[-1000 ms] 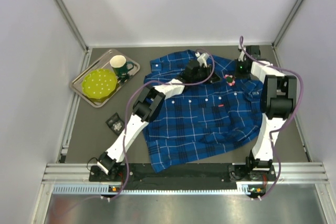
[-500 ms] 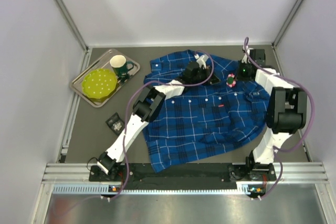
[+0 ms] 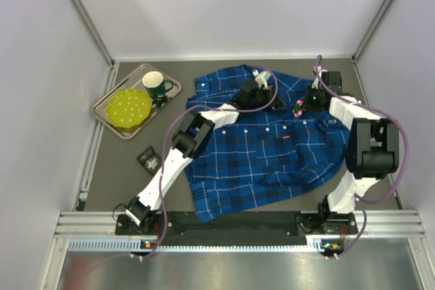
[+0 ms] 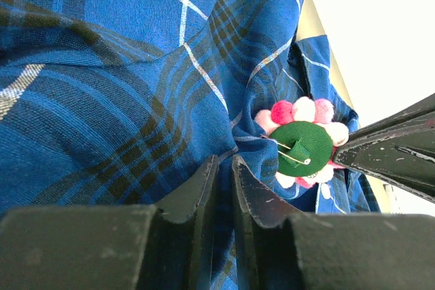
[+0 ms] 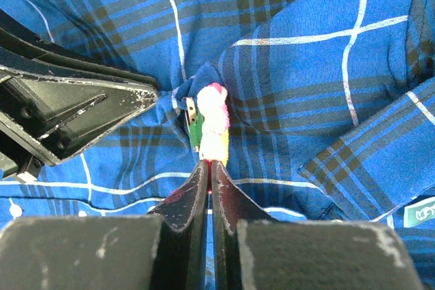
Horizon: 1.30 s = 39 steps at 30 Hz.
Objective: Remove the brooch from the garment
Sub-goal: Adjust the brooch on the flattened clothing.
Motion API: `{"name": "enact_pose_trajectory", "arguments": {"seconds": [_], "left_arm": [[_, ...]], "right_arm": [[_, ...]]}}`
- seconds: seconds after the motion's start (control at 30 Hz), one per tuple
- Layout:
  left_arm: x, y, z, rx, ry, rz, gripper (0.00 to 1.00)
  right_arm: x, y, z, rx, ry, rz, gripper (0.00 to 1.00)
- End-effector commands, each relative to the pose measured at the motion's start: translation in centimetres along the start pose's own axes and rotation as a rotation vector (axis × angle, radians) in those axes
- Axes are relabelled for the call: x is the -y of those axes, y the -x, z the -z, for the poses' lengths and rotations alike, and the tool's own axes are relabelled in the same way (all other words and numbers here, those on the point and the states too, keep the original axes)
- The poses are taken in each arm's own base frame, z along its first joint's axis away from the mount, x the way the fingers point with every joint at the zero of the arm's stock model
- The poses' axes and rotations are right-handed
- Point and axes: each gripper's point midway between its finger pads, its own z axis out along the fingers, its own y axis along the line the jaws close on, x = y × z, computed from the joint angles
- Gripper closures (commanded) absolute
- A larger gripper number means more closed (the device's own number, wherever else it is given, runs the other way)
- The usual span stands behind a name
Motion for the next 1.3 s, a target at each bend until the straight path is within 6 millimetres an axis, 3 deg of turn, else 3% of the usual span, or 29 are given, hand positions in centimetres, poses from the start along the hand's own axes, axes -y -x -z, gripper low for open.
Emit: {"name": "enact_pose_trajectory", "arguments": {"seconds": [0.0,0.2,0.23,0.63,1.27], "left_arm": [[0.5,0.5,0.3,-0.003,0.017,-0.024,0.8],[0.3,0.0,0.1,-0.005,0.01,-0.002,0.8],[0.3,-0.1,0.0,-0.003,0.011,0.002,0.81],[-0.3,-0.6,-0.1,-0.01,0.023,0.019,0.86],[-0.1,-0.8,-0.3,-0.016,0.016,0.023,0.84]], "right_arm": [[-0.7,1.4,0.2,0.059,0.013,0.01,1.0],[-0.9,1.2,-1.1,0.034,0.034,0.008,1.0],[-1.9,0.9,-1.4,0.026,0.05,0.029,1.0],[-3.4,1.9,-2.6,-0.015,0.082,0.072,1.0],[-1.0,1.0,-3.5,-0.107,-0.057,0.081,1.0]]}}
